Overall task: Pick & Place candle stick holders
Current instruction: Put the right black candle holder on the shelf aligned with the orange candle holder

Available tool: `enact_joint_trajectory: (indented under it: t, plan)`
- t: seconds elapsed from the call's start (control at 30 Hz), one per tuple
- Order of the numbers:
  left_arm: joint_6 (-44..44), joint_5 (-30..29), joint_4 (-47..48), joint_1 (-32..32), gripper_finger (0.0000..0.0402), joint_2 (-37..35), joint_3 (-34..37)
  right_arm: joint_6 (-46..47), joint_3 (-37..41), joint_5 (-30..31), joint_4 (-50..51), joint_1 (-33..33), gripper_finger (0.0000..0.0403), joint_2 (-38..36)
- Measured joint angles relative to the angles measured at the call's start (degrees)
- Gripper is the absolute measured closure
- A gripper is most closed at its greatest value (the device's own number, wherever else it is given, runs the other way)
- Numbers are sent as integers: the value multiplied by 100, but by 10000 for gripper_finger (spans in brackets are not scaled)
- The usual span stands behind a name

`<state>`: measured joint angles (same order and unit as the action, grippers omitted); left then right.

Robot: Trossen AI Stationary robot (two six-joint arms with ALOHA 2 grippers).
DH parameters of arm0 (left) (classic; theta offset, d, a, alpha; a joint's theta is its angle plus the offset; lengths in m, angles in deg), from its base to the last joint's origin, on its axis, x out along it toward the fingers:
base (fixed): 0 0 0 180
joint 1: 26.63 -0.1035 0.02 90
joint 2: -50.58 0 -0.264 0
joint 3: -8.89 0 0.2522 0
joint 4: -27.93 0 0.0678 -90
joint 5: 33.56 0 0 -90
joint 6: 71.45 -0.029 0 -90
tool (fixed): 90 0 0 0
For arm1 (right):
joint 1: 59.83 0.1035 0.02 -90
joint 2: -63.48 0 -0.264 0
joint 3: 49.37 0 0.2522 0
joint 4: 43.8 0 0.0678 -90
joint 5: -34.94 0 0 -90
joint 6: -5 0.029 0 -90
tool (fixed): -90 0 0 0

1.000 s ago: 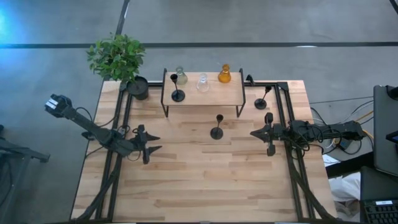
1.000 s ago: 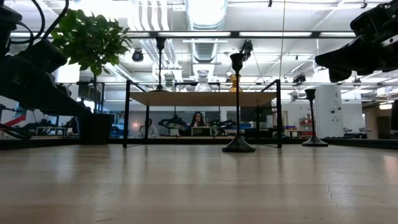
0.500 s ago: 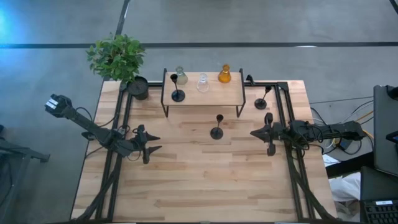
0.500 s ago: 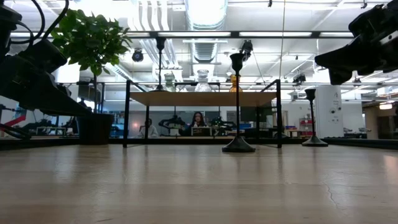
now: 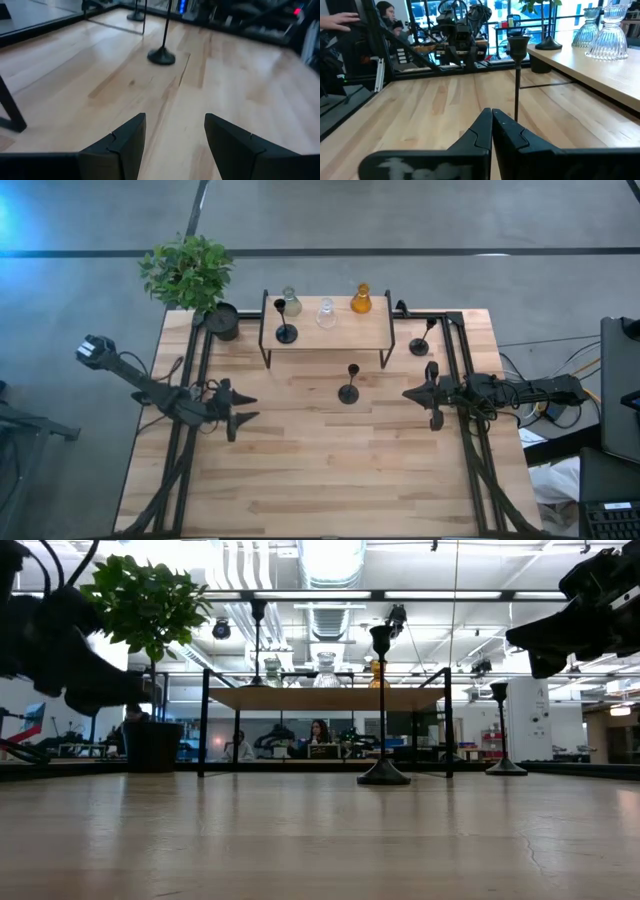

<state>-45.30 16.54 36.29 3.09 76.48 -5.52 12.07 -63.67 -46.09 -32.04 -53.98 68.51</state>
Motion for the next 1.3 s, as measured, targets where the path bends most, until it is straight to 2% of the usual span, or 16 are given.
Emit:
enact_joint_trajectory:
  t: [0.2, 0.4, 0.47, 0.6, 0.73, 0.8, 0.93, 0.97, 1.03, 1.17, 1.3]
  plan:
    - [-200, 18, 142, -26, 193, -1138, 11, -12, 0, 0, 0, 0, 394, 0]
    - [-2409, 981, 178, -67, 193, -2050, 13, -11, 0, 0, 0, 0, 394, 2]
    - [-2823, 1104, 194, -146, 193, -2235, 13, -17, -1, 2, 0, 0, 394, 4]
    - [-2931, 1111, 205, -723, 193, -2427, 13, -11, 0, 0, 0, 0, 394, 0]
    - [-2949, 1337, 222, -1759, 193, -2492, 15, -2, 0, 1, 0, 0, 394, 0]
    - [-2841, 1839, 253, -2332, 193, -2495, 17, -15, -1, 1, 0, 0, 394, 0]
    - [-2459, 3832, 544, -3437, 193, -2591, 23, -12, -2, 0, 0, 0, 394, 0]
    - [-2496, 4093, 572, -3623, 193, -2591, 20, -14, 0, 0, 0, 0, 394, 0]
    - [-2665, 4031, 576, -3817, 193, -2591, 26, -6, 0, 0, 0, 0, 394, 5]
    - [-2743, 3431, 396, -3849, 193, -2591, 28, -13, -1, 1, 0, 0, 394, 2]
    - [-2745, 3325, 320, -3847, 193, -2591, 28, -15, 0, 0, 0, 0, 394, 0]
